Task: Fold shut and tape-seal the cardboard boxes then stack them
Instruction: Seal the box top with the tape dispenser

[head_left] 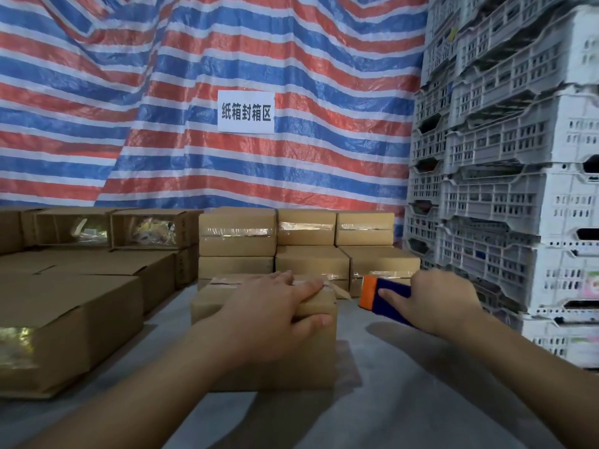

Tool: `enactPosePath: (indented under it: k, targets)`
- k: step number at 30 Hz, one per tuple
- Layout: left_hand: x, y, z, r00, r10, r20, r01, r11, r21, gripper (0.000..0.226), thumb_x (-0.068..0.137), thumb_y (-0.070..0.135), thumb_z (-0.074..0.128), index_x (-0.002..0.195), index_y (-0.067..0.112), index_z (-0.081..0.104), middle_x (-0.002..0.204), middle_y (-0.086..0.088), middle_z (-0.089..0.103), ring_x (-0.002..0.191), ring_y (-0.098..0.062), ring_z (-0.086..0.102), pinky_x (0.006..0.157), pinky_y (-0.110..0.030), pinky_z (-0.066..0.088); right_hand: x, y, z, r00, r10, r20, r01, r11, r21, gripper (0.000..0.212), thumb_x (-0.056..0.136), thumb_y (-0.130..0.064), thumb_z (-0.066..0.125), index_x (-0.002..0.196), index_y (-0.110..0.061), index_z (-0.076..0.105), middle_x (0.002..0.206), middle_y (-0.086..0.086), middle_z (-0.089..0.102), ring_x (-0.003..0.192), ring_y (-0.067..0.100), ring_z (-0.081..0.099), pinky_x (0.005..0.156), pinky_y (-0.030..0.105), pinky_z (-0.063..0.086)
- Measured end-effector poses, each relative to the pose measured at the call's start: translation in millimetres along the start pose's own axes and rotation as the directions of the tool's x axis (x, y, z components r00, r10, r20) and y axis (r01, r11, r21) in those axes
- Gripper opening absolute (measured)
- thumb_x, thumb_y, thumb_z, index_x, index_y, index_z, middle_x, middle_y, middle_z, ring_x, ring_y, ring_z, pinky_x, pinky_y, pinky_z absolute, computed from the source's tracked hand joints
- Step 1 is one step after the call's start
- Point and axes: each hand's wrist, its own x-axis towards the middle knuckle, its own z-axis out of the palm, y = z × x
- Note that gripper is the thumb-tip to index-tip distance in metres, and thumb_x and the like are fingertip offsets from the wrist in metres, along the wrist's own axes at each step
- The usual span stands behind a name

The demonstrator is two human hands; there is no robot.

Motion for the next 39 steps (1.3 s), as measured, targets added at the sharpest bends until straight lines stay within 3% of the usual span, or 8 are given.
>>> enactPosePath:
  k: [8,13,15,18,26,30,33,39]
  targets:
    - [4,-5,5,1.000,0.015,0.020,-0.014,0.999,-0.035,0.064,0.095,0.069,0.029,0.152,0.047,0.010,0.162,-0.006,0.023,0.147,-0.025,0.024,0.117,-0.042,0.022,-39,-23,26,0.991,0.021,0.133,-0.023,1.000,0.008,0.058,0.091,-0.077,0.027,0.084,-0.028,0.058,0.071,-0.008,0.053,0.060,0.007,0.052,0.047,0.022,0.035]
    - [6,-6,9,1.000,0.014,0.006,-0.014,1.000,-0.028,0.066,0.094,0.070,0.028,0.152,0.046,0.010,0.161,-0.007,0.024,0.146,-0.026,0.026,0.117,-0.044,0.022,-26,-41,-32,0.992,0.020,0.121,-0.045,0.978,0.203,0.079,0.092,-0.071,0.003,0.117,-0.020,0.058,0.116,0.007,0.064,0.100,0.023,0.059,0.095,0.041,0.045]
    - [6,-6,10,1.000,0.016,0.001,-0.016,1.000,-0.025,0.065,0.094,0.070,0.028,0.152,0.046,0.010,0.161,-0.007,0.025,0.145,-0.026,0.026,0.116,-0.045,0.023,-22,-54,-60,0.999,0.026,-0.033,-0.002,0.803,0.597,0.073,0.096,-0.066,0.013,0.129,-0.016,0.054,0.127,0.001,0.059,0.116,0.020,0.054,0.092,0.035,0.038]
    - [6,-5,9,1.000,0.022,0.013,-0.022,0.999,-0.023,0.064,0.095,0.069,0.028,0.152,0.045,0.012,0.159,-0.007,0.028,0.145,-0.026,0.028,0.116,-0.045,0.024,-18,-87,-95,0.991,-0.118,0.068,-0.014,0.412,0.911,0.060,0.101,-0.062,0.020,0.148,-0.030,0.039,0.132,-0.017,0.043,0.116,-0.001,0.038,0.093,0.026,0.029]
    - [7,-6,13,0.994,0.048,-0.099,-0.051,0.998,-0.032,0.067,0.094,0.068,0.031,0.149,0.029,0.035,0.151,-0.004,0.042,0.137,-0.019,0.040,0.115,-0.037,0.029,-24,-127,-66,0.911,-0.241,0.335,-0.238,0.356,0.904,0.053,0.105,-0.051,0.032,0.154,-0.032,0.029,0.155,-0.005,0.040,0.101,-0.001,0.048,0.059,0.007,0.040]
    - [5,-11,10,0.995,0.032,-0.099,-0.045,0.990,-0.134,0.074,0.091,0.067,0.040,0.151,0.026,0.026,0.148,0.001,0.045,0.130,-0.014,0.046,0.107,-0.032,0.036,-26,-126,-57,0.908,-0.196,0.369,-0.371,0.031,0.928,0.054,0.104,-0.034,0.048,0.155,-0.031,0.030,0.157,0.004,0.039,0.138,0.021,0.043,0.114,0.038,0.037]
    - [0,-35,-8,0.998,-0.006,-0.061,-0.019,0.918,-0.397,0.063,0.091,0.063,0.049,0.146,0.039,0.030,0.142,0.010,0.049,0.111,-0.001,0.049,0.085,-0.018,0.042,-33,-124,-51,0.910,-0.179,0.375,-0.398,-0.117,0.910,0.051,0.102,-0.026,0.053,0.150,-0.034,0.039,0.149,0.009,0.047,0.127,0.026,0.054,0.106,0.046,0.047]
    - [-36,-81,13,0.946,-0.314,-0.080,0.146,0.635,-0.759,0.084,0.077,0.075,0.041,0.151,0.039,0.027,0.154,0.009,0.035,0.130,-0.006,0.040,0.103,-0.026,0.037,-42,-128,-40,0.881,-0.146,0.450,-0.472,-0.300,0.829,0.056,0.097,-0.051,0.053,0.149,-0.034,0.042,0.149,0.006,0.048,0.133,0.030,0.049,0.113,0.053,0.038]
